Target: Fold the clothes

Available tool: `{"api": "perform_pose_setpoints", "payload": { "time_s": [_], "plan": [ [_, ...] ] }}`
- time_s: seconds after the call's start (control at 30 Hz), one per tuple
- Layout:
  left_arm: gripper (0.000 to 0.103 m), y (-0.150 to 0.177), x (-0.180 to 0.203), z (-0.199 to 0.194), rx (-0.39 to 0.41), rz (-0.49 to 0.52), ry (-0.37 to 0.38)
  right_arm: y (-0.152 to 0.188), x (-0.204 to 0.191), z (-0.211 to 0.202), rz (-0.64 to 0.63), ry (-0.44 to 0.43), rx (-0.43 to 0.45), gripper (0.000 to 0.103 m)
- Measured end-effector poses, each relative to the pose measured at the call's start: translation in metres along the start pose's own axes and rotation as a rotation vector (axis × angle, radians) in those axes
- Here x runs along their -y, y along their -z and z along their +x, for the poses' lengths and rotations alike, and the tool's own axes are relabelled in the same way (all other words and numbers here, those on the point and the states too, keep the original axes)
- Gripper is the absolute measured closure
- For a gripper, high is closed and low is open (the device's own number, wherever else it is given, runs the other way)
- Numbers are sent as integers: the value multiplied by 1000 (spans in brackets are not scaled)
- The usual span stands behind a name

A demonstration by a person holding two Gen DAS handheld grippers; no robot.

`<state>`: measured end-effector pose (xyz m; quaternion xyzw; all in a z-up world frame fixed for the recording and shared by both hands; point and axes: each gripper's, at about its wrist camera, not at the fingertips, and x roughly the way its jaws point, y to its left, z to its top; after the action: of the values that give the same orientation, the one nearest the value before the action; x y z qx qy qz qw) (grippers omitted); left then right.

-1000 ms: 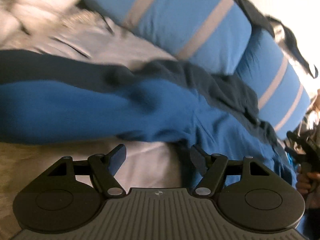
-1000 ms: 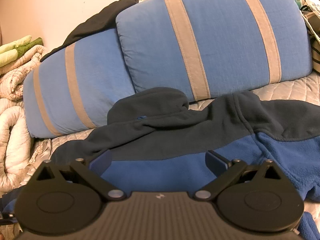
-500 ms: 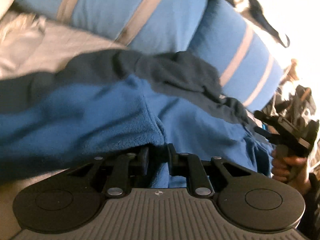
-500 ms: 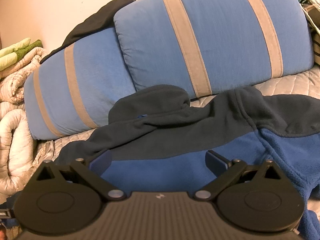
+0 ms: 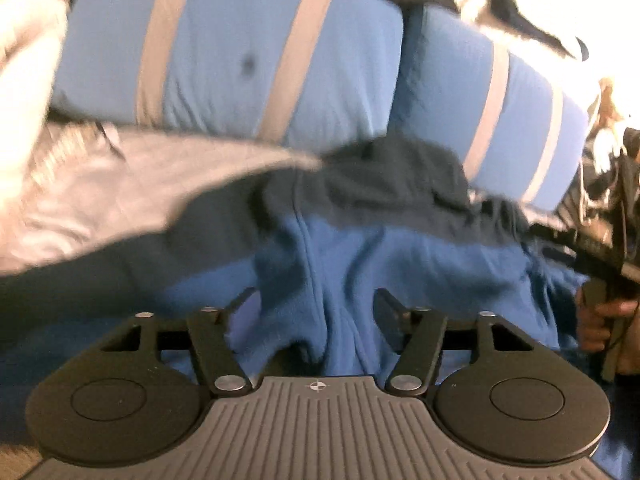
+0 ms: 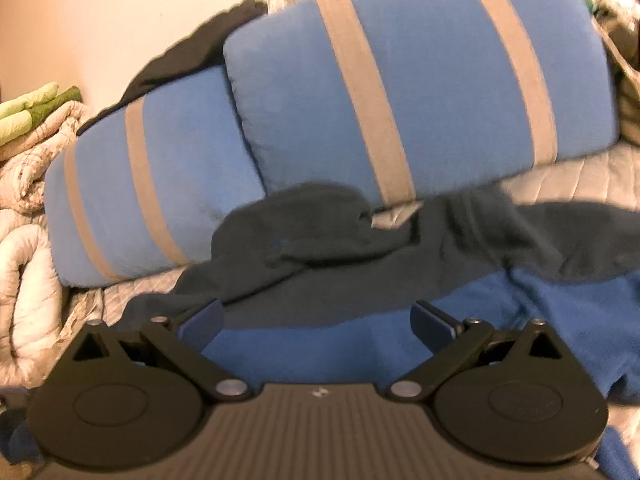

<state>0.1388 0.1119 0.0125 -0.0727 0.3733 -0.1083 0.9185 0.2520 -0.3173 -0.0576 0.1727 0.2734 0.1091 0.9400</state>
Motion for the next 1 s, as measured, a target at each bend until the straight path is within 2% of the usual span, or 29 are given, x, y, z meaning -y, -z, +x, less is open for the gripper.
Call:
{"api": "perform_pose_setpoints", "payload": {
  "time_s": [0.13,0.23,0.3,0.4,0.53,0.6,0.73,0.87,0.9,1.0],
  "plan": [
    [38,-24,2,-23,102,6,-11,-16,-3,-20,-28,22,59,0],
    [34,-46,6,-45,177,32,-26,-45,-3,-41,-54,17,80,0],
    [29,-63,9,-59,239,51,-38,-72,-1,-57,-86,20,97,0],
    [28,-90,14,-80,324,66,-49,-119,5,-78,-150,45,126,0],
    [27,-125,25,-100,394,88,-46,-184,16,-108,-221,99,185,0],
    [27,-143,31,-110,426,103,-36,-207,19,-117,-251,130,186,0],
    [27,-180,45,-123,447,89,-2,-254,25,-134,-311,192,187,0],
    [23,-210,69,-130,445,142,45,-299,31,-149,-372,251,184,0],
    [19,-215,75,-127,439,162,57,-304,30,-147,-386,249,168,0],
    [19,-219,88,-106,433,192,76,-303,32,-134,-387,226,127,0]
  ]
}}
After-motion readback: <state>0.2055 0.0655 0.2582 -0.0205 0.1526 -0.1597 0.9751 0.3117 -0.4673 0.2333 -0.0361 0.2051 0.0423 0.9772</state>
